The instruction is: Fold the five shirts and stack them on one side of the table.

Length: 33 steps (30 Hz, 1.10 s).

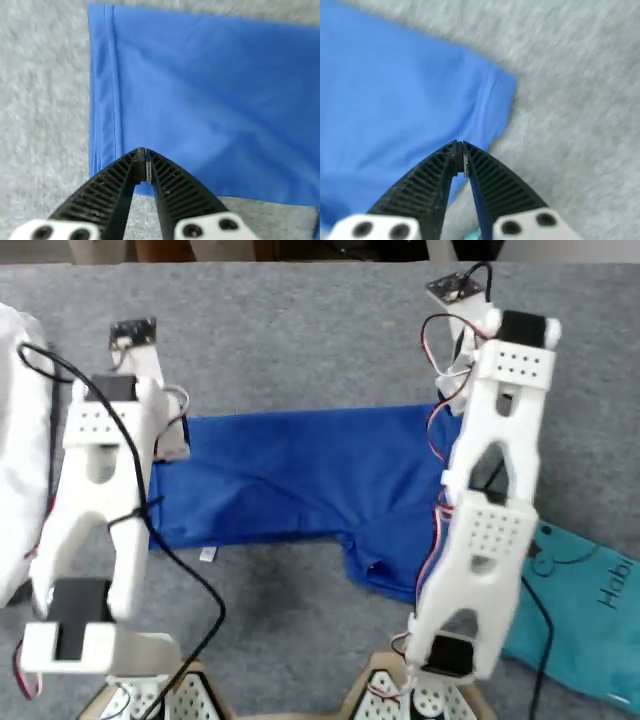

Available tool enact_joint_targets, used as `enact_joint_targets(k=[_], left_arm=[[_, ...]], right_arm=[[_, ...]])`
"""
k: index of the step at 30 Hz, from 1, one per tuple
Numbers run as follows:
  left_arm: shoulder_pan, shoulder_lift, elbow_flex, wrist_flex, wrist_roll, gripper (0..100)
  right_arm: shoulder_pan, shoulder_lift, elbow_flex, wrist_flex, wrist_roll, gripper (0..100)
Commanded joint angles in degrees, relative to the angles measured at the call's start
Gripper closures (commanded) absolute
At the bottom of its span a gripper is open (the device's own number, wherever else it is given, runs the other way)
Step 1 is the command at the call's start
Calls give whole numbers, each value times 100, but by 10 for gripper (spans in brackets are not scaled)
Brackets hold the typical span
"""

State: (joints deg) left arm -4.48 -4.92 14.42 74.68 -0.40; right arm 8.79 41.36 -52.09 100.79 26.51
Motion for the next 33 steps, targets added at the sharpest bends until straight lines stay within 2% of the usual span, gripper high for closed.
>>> enact_joint_targets(k=[1, 8, 13, 19, 25, 29, 33], left_arm=[[53, -391, 800, -431, -26, 981], [97, -382, 1670, -1169, 44, 981], [53, -66, 1873, -1134, 158, 981], [-18, 444, 1873, -1143, 26, 981], [-202, 497, 2233, -1196, -281, 981], [-677, 497, 2400, -1187, -580, 981], [-756, 488, 2312, -1178, -686, 981]], right_arm=[[224, -1077, 1727, -580, 44, 994], [286, -2334, 4787, -2664, 62, 994], [330, -2554, 5912, -3525, 70, 994], [462, -1956, 5833, -3684, 70, 994], [927, -1305, 5033, -3270, 448, 994], [901, -1138, 4813, -3121, 475, 994], [673, -1270, 4804, -3051, 624, 994]])
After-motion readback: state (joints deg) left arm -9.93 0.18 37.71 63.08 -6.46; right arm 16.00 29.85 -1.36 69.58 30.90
